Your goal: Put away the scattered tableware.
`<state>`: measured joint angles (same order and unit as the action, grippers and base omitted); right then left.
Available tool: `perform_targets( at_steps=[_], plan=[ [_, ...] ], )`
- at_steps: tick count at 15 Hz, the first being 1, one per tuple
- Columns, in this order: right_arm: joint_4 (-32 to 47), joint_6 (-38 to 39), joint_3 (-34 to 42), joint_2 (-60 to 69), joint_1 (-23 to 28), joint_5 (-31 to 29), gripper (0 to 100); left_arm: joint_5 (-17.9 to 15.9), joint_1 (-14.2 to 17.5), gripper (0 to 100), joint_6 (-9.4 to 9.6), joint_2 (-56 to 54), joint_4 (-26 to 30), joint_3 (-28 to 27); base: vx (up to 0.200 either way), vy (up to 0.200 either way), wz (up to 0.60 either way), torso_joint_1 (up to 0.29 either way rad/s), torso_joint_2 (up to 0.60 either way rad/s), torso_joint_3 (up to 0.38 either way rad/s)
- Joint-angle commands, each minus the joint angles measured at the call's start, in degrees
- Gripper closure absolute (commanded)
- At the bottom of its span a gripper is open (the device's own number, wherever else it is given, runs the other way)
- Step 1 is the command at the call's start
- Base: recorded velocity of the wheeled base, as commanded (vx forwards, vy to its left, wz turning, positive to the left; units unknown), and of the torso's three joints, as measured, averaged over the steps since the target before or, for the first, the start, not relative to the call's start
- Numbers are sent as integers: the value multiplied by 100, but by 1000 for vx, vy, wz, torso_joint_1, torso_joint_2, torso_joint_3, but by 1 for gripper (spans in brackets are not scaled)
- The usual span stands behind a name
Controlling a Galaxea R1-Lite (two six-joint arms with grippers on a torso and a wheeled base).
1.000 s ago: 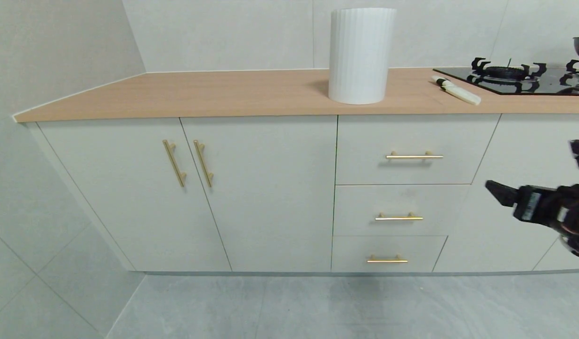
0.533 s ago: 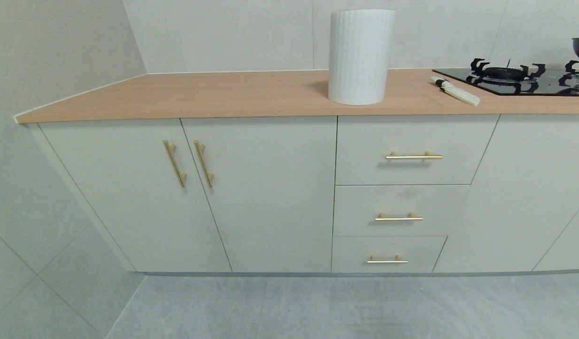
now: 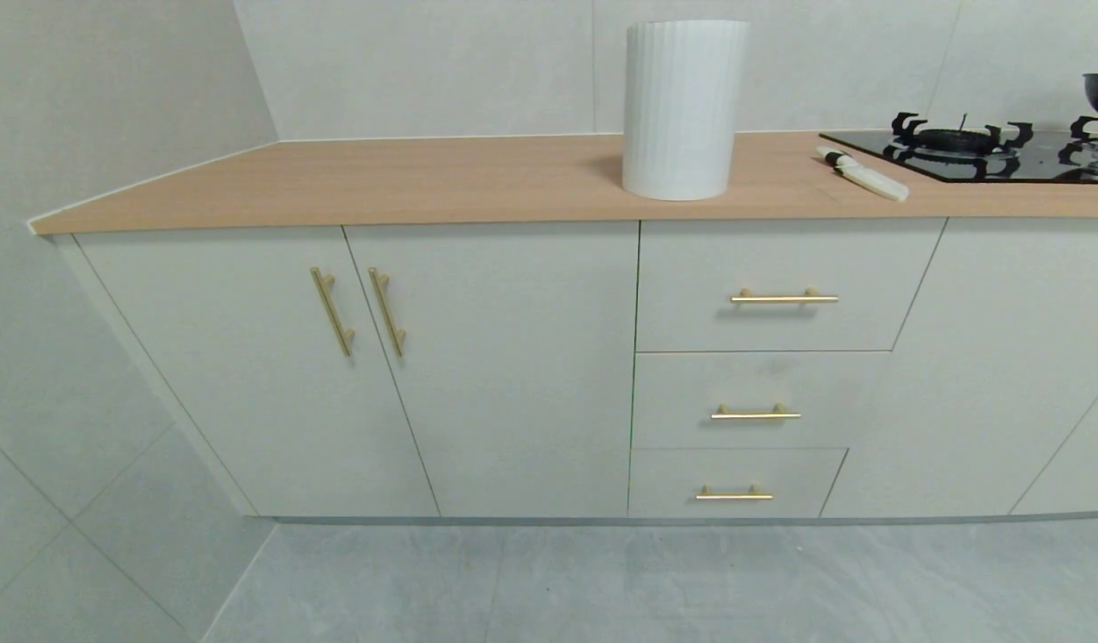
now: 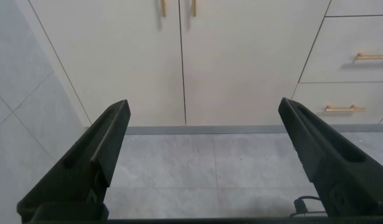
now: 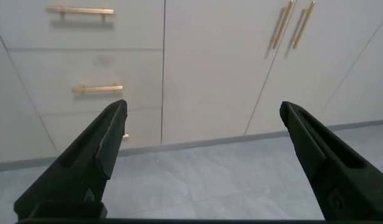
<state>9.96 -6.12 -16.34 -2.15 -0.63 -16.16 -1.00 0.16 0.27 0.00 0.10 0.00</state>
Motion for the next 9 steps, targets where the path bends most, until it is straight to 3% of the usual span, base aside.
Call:
perform_targets(
  at_steps=[1, 2, 5, 9],
  plan=[
    [-47, 146, 227, 215, 28, 78, 0, 3, 2, 0, 0, 0, -1, 0, 0, 0, 0, 0, 0, 0],
    [-354, 375, 684, 215, 28, 729, 0, 3, -7, 0, 0, 0, -1, 0, 0, 0, 0, 0, 0, 0],
    [-1330, 366, 1475, 215, 28, 1036, 0, 3, -7, 0, 0, 0, -1, 0, 0, 0, 0, 0, 0, 0],
    [-1321, 357, 1634, 215, 28, 1493, 0, -6, -7, 0, 0, 0, -1, 0, 0, 0, 0, 0, 0, 0]
  ],
)
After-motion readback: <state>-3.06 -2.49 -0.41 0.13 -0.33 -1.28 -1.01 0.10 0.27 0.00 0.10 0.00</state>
